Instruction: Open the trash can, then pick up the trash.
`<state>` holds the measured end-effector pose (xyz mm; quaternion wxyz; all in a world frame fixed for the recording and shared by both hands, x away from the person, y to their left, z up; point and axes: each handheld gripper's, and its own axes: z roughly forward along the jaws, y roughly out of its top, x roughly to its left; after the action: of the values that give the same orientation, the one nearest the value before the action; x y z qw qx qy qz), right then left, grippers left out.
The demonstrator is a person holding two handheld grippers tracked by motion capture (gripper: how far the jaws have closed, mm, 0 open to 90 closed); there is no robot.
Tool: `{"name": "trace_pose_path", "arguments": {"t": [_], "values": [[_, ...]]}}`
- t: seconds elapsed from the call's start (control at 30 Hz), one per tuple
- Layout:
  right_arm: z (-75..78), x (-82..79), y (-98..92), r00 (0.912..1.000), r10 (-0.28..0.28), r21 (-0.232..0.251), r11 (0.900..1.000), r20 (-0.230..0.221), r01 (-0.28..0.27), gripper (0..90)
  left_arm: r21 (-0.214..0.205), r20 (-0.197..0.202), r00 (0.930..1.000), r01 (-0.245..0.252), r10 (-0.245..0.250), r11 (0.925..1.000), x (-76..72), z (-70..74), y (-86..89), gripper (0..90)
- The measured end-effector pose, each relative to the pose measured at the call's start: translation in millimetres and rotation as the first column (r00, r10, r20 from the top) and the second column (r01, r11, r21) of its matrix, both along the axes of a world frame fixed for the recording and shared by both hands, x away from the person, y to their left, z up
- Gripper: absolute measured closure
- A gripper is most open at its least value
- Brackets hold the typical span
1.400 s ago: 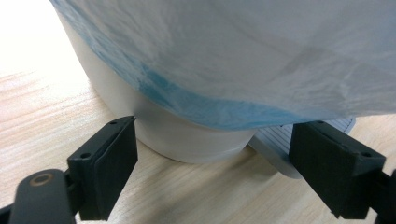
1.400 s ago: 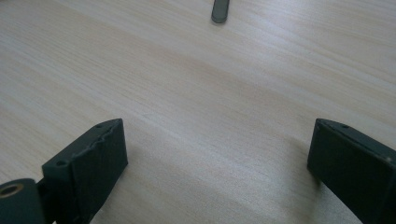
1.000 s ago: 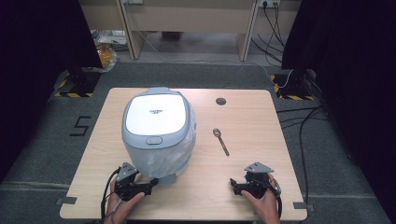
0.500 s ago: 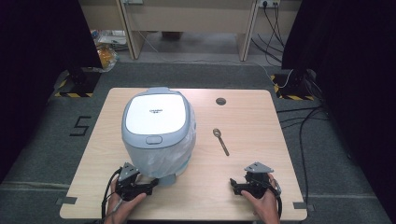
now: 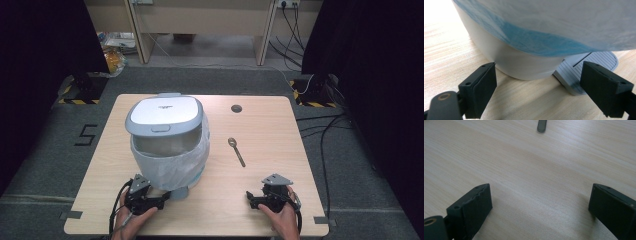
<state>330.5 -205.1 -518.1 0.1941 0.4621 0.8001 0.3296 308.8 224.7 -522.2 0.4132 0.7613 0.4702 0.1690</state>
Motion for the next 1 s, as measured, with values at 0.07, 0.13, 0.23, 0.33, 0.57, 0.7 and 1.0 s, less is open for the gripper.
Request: {"name": "trace_pose_path", "arguments": {"t": [0.07, 0.13, 0.23, 0.33, 0.57, 0.7, 1.0], "values": [[0.0, 0.0, -0.1, 1.0000, 0.000, -0.001, 1.0000, 0.000, 0.000, 4.9, -0.005, -0.004, 1.0000, -0.007, 0.007, 1.0000, 0.5, -0.5, -1.3, 13.3], [0.0, 0.0, 0.0, 1.0000, 0.000, 0.000, 1.0000, 0.000, 0.000, 4.9, -0.004, -0.011, 0.9999, -0.009, 0.009, 1.0000, 1.2, -0.8, -1.6, 13.3], [0.0, -0.1, 0.0, 1.0000, 0.000, 0.000, 1.0000, 0.000, 0.000, 4.9, 0.005, -0.013, 0.9999, -0.011, 0.011, 0.9999, 1.2, -1.0, -2.7, 13.4], [0.0, -0.1, 0.1, 1.0000, -0.001, 0.000, 1.0000, -0.001, 0.001, 4.9, 0.001, -0.022, 0.9997, -0.009, 0.009, 1.0000, 2.1, -1.1, -1.8, 13.5], [0.0, -0.1, 0.1, 1.0000, -0.002, 0.001, 1.0000, -0.001, 0.002, 4.9, -0.017, -0.042, 0.9991, -0.004, 0.003, 0.9998, 4.0, -1.6, -0.1, 13.6], [0.0, 0.0, 0.0, 1.0000, 0.000, -0.001, 1.0000, 0.000, 0.000, 4.8, -0.017, -0.042, 0.9991, -0.003, 0.002, 0.9998, 4.0, -1.6, 0.0, 13.6], [0.0, 0.0, 0.2, 1.0000, -0.001, 0.001, 1.0000, 0.000, 0.001, 4.8, -0.016, -0.043, 0.9991, 0.000, -0.001, 0.9999, 4.2, -1.5, 0.3, 13.6]]}}
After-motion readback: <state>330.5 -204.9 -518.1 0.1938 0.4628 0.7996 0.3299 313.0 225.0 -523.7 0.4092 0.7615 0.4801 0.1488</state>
